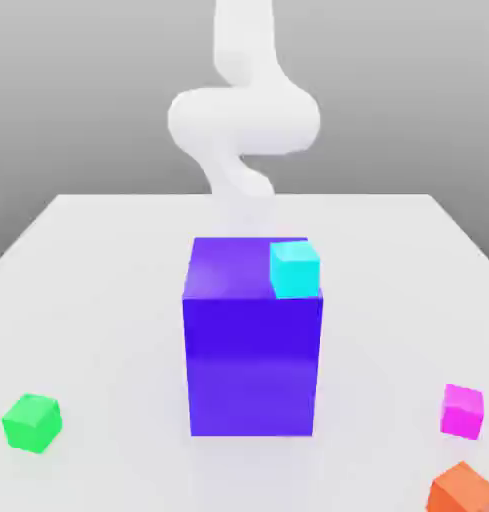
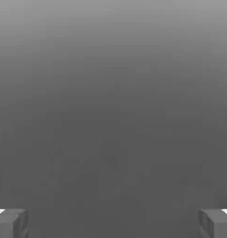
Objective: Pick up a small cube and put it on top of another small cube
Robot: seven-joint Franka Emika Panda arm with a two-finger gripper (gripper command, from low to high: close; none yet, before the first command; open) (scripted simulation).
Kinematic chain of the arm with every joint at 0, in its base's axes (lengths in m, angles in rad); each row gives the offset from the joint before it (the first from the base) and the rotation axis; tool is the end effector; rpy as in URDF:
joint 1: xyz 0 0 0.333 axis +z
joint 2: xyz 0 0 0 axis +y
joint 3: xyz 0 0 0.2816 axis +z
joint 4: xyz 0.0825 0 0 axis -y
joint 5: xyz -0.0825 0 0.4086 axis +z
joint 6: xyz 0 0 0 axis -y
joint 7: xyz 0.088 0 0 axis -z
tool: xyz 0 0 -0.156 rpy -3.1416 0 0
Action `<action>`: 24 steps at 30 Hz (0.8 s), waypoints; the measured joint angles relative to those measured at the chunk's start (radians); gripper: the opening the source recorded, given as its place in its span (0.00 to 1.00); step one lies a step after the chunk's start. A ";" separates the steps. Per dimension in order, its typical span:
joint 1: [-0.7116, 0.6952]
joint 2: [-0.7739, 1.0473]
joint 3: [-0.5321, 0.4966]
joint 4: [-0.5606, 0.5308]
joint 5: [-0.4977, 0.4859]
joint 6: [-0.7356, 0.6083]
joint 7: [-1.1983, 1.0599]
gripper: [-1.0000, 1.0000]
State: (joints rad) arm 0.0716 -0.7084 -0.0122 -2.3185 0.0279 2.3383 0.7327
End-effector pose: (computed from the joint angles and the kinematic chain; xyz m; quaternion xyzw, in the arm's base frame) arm 0.4596 0.0279 0.6090 -0.8800 0.3138 -0.3219 0.1531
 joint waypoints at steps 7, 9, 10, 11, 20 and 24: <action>0.175 0.262 0.001 -0.052 0.087 0.106 -0.198 0.50; 0.219 0.335 0.009 -0.066 0.105 0.136 -0.248 0.50; 0.238 0.371 0.016 -0.073 0.114 0.151 -0.274 0.50; 0.256 0.408 0.024 -0.081 0.122 0.166 -0.298 0.50; 0.425 0.730 0.113 -0.149 0.086 0.310 -0.443 0.50; 0.480 0.871 0.117 -0.180 -0.015 0.375 -0.446 0.50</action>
State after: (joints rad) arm 0.5513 0.1622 0.1045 -2.4986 0.0127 2.7131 0.2864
